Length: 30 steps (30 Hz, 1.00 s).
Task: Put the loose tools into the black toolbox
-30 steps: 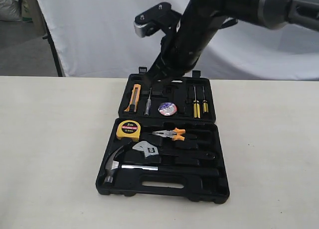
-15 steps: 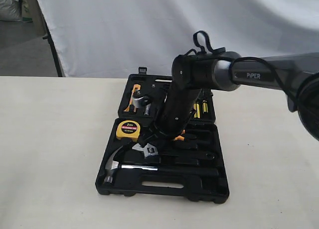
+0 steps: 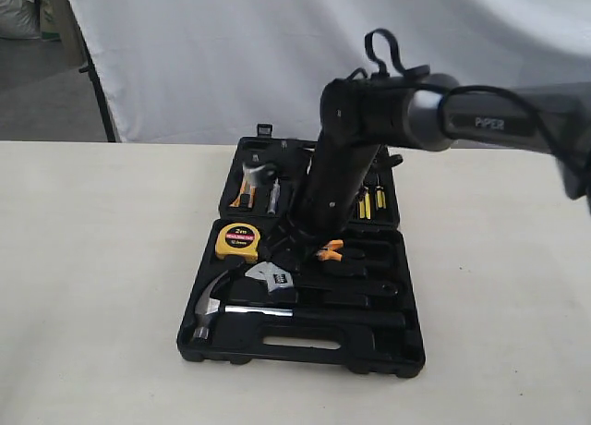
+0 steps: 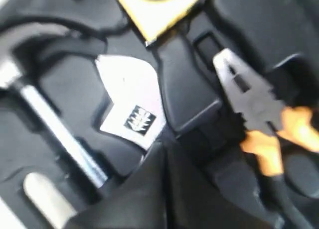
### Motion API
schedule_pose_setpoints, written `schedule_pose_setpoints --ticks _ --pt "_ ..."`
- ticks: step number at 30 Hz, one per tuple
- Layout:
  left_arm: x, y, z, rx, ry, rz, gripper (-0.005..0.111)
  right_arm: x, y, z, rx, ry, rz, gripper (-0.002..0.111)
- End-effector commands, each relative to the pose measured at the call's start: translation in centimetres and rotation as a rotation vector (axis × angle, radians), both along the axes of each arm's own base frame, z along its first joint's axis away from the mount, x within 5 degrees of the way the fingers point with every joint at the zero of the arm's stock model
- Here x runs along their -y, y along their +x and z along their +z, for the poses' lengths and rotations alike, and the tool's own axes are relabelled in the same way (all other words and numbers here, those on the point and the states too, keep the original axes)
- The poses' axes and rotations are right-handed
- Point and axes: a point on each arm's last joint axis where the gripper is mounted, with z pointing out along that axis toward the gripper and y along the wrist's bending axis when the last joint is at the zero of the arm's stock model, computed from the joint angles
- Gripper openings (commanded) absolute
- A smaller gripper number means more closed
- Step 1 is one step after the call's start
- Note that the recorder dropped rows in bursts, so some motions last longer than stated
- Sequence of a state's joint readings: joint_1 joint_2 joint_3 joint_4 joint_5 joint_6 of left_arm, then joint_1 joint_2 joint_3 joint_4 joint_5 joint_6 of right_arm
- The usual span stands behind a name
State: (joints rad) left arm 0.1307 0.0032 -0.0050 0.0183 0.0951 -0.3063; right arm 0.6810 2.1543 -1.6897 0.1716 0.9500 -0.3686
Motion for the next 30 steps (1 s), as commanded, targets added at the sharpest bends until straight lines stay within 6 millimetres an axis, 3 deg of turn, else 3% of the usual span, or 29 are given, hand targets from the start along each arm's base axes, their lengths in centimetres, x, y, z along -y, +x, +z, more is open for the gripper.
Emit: schedule_pose_setpoints --ticks 1,8,12,24,30 --pt "-0.1 -0.1 0.2 0.013 0.002 0.026 0.001 1.0 -1.0 5.8 0.08 0.057 -0.014 0.0" --pt "-0.1 -0.1 0.2 0.013 0.002 0.026 0.001 2.8 -3.1 12.6 0.171 0.137 -0.047 0.0" --pt "-0.1 -0.1 0.2 0.013 0.002 0.026 0.001 4.1 -4.7 14.8 0.193 0.165 -0.064 0.0" --pt "-0.1 -0.1 0.2 0.013 0.002 0.026 0.001 8.3 -9.7 17.9 0.325 0.324 -0.163 0.0" --pt "-0.1 -0.1 0.2 0.013 0.002 0.026 0.001 10.2 -12.0 17.2 0.371 0.391 -0.192 0.0"
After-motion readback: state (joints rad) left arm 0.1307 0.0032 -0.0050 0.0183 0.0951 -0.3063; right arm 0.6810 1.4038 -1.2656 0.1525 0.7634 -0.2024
